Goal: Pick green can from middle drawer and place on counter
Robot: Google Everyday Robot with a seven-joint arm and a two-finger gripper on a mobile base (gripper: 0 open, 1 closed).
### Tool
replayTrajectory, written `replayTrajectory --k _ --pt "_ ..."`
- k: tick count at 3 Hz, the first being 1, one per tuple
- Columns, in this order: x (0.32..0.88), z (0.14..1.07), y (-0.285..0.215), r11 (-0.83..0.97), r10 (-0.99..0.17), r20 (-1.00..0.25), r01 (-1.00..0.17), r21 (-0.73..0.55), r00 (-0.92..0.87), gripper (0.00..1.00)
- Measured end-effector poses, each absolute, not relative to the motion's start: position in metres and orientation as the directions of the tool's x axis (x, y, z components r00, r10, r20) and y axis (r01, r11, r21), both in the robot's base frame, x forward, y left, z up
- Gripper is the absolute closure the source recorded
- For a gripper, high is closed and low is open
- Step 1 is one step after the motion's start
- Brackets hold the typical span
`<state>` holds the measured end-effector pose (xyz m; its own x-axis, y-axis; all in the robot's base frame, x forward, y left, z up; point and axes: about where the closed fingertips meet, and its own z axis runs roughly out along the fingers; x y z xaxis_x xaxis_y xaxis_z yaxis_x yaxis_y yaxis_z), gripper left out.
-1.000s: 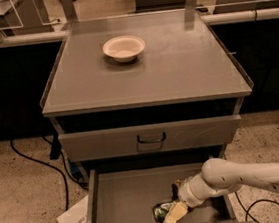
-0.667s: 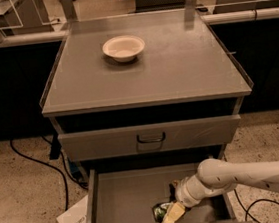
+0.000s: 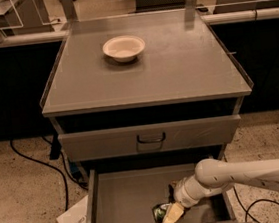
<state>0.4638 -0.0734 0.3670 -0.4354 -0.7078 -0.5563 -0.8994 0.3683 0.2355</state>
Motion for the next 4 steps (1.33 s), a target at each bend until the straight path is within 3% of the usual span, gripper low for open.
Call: replayTrajectory --k 4 --pt "0.466 0.358 -0.068 0.378 -0.689 -0.573 -0.894 0.240 -0.445 0.00"
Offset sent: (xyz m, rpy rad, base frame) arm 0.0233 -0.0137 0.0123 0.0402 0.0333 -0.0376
